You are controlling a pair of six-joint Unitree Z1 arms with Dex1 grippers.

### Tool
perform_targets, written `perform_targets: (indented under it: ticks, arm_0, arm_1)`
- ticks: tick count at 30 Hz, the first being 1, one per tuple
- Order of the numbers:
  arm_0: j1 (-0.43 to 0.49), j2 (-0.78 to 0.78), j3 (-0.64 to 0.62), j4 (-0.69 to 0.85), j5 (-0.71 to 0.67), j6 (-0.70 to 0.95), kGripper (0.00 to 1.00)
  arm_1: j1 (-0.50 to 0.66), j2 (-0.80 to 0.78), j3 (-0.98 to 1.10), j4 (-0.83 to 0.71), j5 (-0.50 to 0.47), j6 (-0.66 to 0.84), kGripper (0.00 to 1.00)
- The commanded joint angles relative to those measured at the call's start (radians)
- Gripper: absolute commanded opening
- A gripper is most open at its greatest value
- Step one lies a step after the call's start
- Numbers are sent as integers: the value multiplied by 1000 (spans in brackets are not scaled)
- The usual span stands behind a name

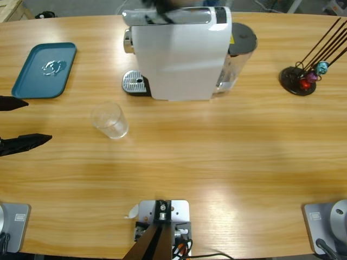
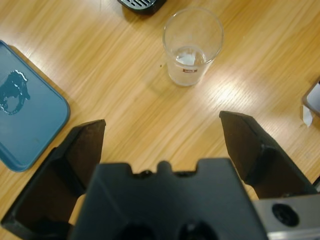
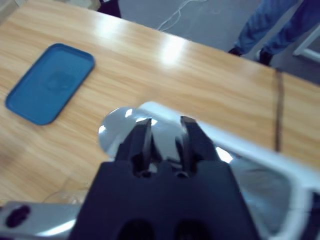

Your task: Pour coffee

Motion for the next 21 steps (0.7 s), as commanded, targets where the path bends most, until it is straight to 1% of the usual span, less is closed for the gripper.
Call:
perform_targets:
  ticks: [1,3,4,6,9,11,13,15,18,21]
  arm_0:
    - [6,-23,15,-9,0,-54,1000]
    - [6,-17,17,-9,-6,-56,1000]
    - [7,-7,17,-9,-10,-56,1000]
    - [7,30,19,-12,-18,-57,1000]
    - [7,100,36,-35,-54,-60,1000]
    - [6,69,105,-137,-52,-52,1000]
    - [7,18,160,-238,-52,-78,1000]
    - [8,6,207,-326,-53,-79,1000]
    - [8,46,284,-491,-105,-82,1000]
    - [6,104,340,-615,-137,-81,1000]
  arm_1:
    - [-94,-114,-247,253,178,-47,982]
    - [-101,-127,-271,330,218,-47,982]
    - [-106,-133,-285,378,223,-47,982]
    - [-118,-146,-309,468,221,-47,977]
    - [-124,-184,-308,559,208,-46,977]
    - [-124,-220,-276,590,205,-39,980]
    - [-125,-258,-213,592,205,-30,982]
    - [-124,-287,-152,589,204,-18,987]
    - [-125,-305,-92,584,205,6,991]
    - [-124,-322,-23,548,198,21,1000]
